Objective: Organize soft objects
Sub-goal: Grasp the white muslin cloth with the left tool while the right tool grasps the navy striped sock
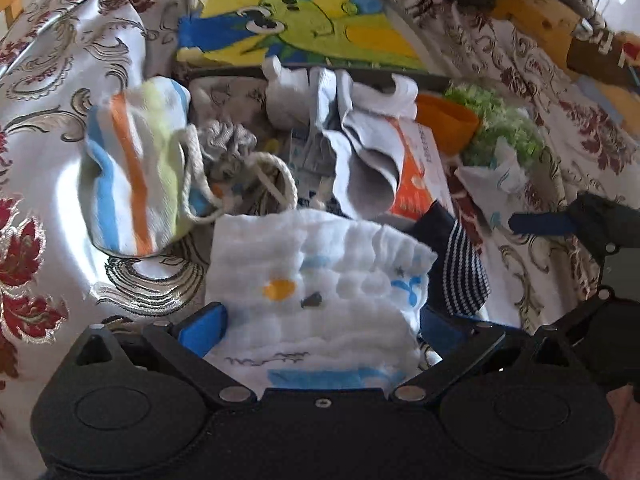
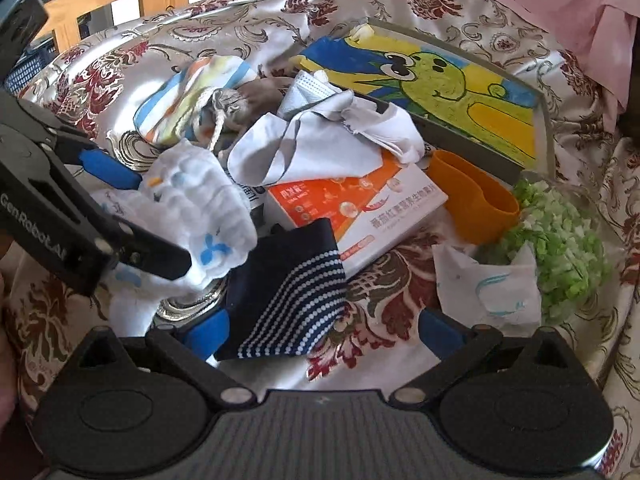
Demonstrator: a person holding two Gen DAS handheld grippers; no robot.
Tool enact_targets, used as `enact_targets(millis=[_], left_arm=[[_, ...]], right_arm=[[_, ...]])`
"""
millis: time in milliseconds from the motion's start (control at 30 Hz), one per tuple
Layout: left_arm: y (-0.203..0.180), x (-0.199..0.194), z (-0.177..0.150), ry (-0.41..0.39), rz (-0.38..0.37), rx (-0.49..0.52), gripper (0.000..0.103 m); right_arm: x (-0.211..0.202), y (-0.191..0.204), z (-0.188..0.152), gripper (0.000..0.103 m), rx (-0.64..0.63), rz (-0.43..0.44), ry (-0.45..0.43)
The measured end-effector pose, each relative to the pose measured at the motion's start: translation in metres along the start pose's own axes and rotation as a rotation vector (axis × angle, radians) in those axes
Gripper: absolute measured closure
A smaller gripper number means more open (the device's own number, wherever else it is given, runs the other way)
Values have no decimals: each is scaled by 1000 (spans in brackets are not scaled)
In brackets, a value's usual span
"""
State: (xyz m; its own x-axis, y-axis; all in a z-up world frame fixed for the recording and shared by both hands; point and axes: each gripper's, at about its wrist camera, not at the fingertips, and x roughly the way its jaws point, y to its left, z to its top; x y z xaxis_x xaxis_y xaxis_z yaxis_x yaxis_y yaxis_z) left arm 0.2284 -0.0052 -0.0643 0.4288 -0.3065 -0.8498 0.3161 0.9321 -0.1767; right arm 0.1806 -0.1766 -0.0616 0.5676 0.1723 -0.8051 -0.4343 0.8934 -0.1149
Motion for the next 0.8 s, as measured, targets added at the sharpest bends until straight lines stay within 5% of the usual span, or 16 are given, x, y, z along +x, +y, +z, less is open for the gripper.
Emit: enact_targets(millis=[367, 800], left_arm=[[-5, 18, 0, 34, 9, 99, 1], [34, -3, -2, -19, -8, -166, 52]], right_arm=[[15, 20, 0, 8, -100, 3, 28], [19, 35, -4, 29, -207, -55, -10]])
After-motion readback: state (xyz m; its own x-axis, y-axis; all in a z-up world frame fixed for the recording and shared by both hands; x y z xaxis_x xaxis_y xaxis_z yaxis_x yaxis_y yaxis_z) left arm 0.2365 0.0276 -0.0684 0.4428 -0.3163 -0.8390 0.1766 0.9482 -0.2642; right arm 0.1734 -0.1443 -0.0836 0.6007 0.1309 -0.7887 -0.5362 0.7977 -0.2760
